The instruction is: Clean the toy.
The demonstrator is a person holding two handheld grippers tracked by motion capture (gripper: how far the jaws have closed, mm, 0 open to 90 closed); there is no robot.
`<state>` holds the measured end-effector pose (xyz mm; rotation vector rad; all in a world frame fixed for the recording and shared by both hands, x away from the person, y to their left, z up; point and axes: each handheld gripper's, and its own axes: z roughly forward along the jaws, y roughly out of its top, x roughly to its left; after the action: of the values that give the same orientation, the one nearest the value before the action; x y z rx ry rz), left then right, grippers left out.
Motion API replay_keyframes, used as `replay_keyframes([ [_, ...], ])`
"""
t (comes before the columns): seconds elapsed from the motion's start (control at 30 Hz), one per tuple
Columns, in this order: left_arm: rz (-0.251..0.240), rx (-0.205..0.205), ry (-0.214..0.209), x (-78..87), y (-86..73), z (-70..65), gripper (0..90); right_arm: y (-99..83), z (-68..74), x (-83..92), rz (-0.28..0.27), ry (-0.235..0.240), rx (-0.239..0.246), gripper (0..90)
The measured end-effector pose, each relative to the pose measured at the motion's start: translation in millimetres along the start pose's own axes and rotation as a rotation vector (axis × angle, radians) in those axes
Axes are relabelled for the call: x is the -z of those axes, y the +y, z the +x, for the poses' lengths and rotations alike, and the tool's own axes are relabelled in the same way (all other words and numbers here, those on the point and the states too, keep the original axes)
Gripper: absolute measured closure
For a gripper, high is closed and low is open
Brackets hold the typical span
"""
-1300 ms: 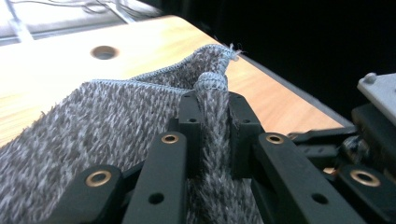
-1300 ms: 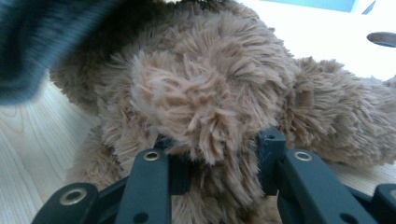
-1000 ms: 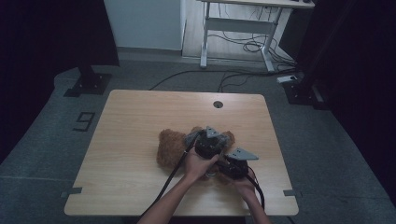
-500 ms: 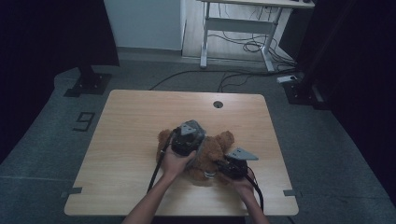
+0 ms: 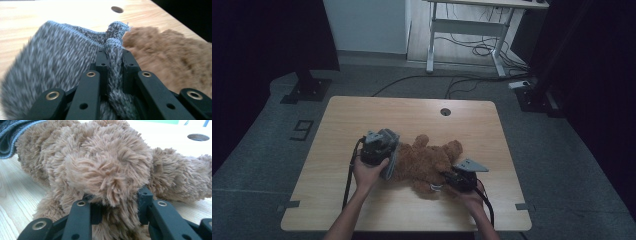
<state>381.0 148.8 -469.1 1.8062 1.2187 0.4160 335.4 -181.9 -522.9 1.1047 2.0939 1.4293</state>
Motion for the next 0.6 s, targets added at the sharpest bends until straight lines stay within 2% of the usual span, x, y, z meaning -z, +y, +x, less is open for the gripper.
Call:
replay_keyframes([
  [0.13, 0.013, 0.007, 0.031, 4.1, -13.1, 9.6, 78.8, -0.2, 0.1, -0.2, -0.001, -0.002, -0.003, 65.5],
  [0.23, 0.047, 0.029, 0.041, 2.0, -23.1, 19.0, 78.9, -0.6, 0.1, 0.0, -0.002, -0.002, -0.006, 65.5],
  [0.27, 0.06, 0.044, 0.039, -0.2, -26.9, 22.4, 78.9, -0.9, 0.1, -0.1, -0.005, -0.002, -0.008, 65.5],
  [0.33, 0.077, 0.099, 0.0, -4.7, -34.8, 30.2, 78.9, -1.1, -0.1, 0.2, -0.004, -0.004, -0.008, 65.5],
  [0.37, 0.087, 0.109, -0.005, -6.7, -37.8, 32.6, 78.9, -1.3, -0.3, 0.1, -0.007, -0.003, -0.011, 65.5],
  [0.5, 0.137, 0.097, -0.007, -14.6, -46.3, 34.8, 78.9, -1.7, -0.9, 0.0, -0.01, -0.003, -0.015, 65.5],
  [0.6, 0.134, 0.114, -0.029, -9.8, -45.7, 39.8, 78.8, -2.4, -0.9, 0.4, -0.015, -0.005, -0.016, 65.4],
])
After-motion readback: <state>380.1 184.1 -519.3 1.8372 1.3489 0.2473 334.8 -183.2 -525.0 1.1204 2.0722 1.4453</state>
